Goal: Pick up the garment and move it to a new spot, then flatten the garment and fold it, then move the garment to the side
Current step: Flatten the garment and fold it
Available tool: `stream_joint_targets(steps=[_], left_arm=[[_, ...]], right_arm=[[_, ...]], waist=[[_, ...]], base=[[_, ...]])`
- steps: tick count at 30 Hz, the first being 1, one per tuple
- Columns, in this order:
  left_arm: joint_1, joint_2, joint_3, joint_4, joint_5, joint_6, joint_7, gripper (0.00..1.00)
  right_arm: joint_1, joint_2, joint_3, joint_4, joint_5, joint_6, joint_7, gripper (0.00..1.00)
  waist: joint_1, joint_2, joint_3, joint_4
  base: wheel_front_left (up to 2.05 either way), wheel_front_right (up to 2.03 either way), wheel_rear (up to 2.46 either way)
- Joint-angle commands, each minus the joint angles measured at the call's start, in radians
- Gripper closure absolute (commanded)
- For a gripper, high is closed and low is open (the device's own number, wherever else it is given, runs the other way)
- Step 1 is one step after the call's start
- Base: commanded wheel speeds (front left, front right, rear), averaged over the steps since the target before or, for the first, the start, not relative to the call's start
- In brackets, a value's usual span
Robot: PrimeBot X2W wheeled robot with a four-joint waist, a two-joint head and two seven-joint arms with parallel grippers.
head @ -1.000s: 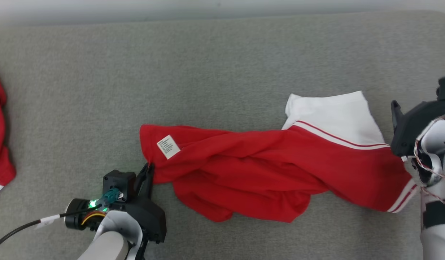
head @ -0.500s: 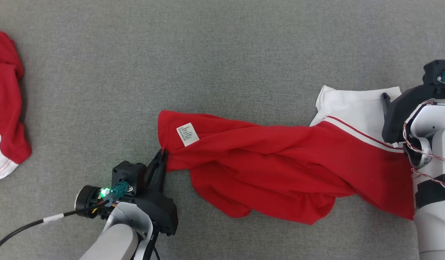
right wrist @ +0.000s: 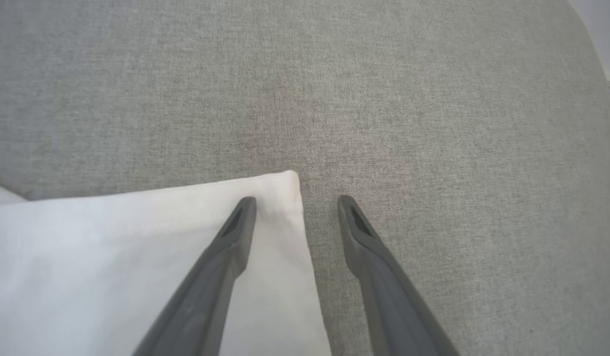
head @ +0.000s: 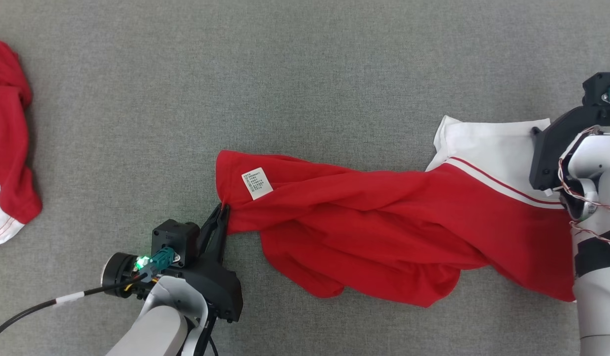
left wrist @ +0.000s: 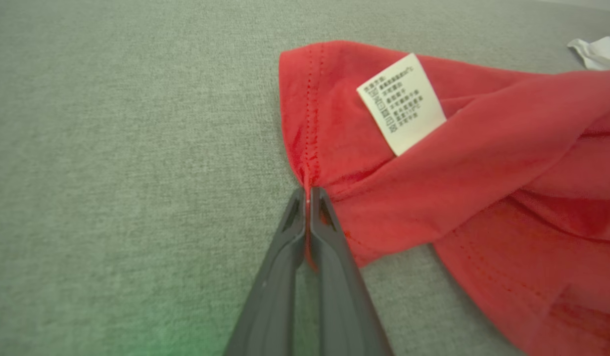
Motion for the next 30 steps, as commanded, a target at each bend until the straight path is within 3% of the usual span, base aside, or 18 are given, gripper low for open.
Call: stream_joint_targets(steps=[1,5,9,11,13,15,17,18,23,28,30], left_arm=[[0.003,0.014,-0.003,0.014,-0.009,0.007,0.014,1.0],[-0.003,0.018,-0.005,0.009,-0.007,0.008,0.019,1.0],[0.001,0.028,-0.003,0.004,-0.009,0.012,0.021,1.0],[0.008,0.032,-0.002,0.002,-0.012,0.015,0.023,1.0],[0.012,0.034,-0.002,-0.002,-0.015,0.015,0.023,1.0],[0.011,0.032,-0.005,-0.005,-0.016,0.015,0.024,1.0],[0.008,0.032,-0.009,-0.006,-0.015,0.016,0.027,1.0],[0.006,0.032,-0.009,-0.006,-0.015,0.017,0.027,1.0],[-0.005,0.026,0.015,-0.015,-0.027,0.011,-0.013,1.0],[-0.032,-0.006,0.105,-0.077,-0.157,-0.083,-0.095,1.0],[-0.057,0.02,0.159,-0.102,-0.217,-0.125,-0.092,1.0]], right_arm=[[0.007,-0.021,0.012,0.001,-0.02,-0.002,0.026,0.14],[-0.016,-0.032,0.015,-0.01,-0.011,-0.002,0.058,0.18],[-0.015,-0.035,0.028,-0.042,0.006,-0.002,0.116,0.07],[0.003,-0.04,0.034,-0.051,0.021,-0.002,0.151,0.11],[0.02,-0.04,0.031,-0.06,0.03,-0.002,0.17,0.22],[0.034,-0.037,0.028,-0.066,0.036,-0.002,0.18,0.49],[0.042,-0.034,0.035,-0.074,0.04,-0.002,0.18,0.63],[0.044,-0.035,0.044,-0.081,0.045,-0.002,0.176,1.0],[0.024,-0.044,0.057,-0.135,0.059,-0.002,0.105,1.0],[-0.029,-0.029,0.061,-0.176,0.065,-0.002,-0.038,1.0],[-0.062,-0.029,0.092,-0.184,0.07,-0.002,-0.089,1.0]], waist=[[0.0,-0.0001,0.005,0.002],[0.0,-0.0001,0.013,0.008],[0.0,-0.0001,0.016,0.011],[0.0,-0.0001,0.016,0.012],[0.0,-0.0001,0.018,0.015],[0.0,-0.0001,0.021,0.018],[0.0,-0.0001,0.023,0.021],[0.0,-0.0001,0.024,0.022],[0.0,-0.0001,0.012,0.018],[0.0,-0.0001,-0.03,-0.013],[0.0,-0.0001,-0.052,-0.032]], base=[[0.0,0.0,0.0],[0.0,0.0,0.0],[0.0,0.0,0.0],[0.0,0.0,0.0],[0.0,0.0,0.0],[0.0,0.0,0.0],[0.0,0.0,0.0],[0.0,0.0,0.0],[0.0,0.0,0.0],[0.0,0.0,0.0],[0.0,0.0,0.0]])
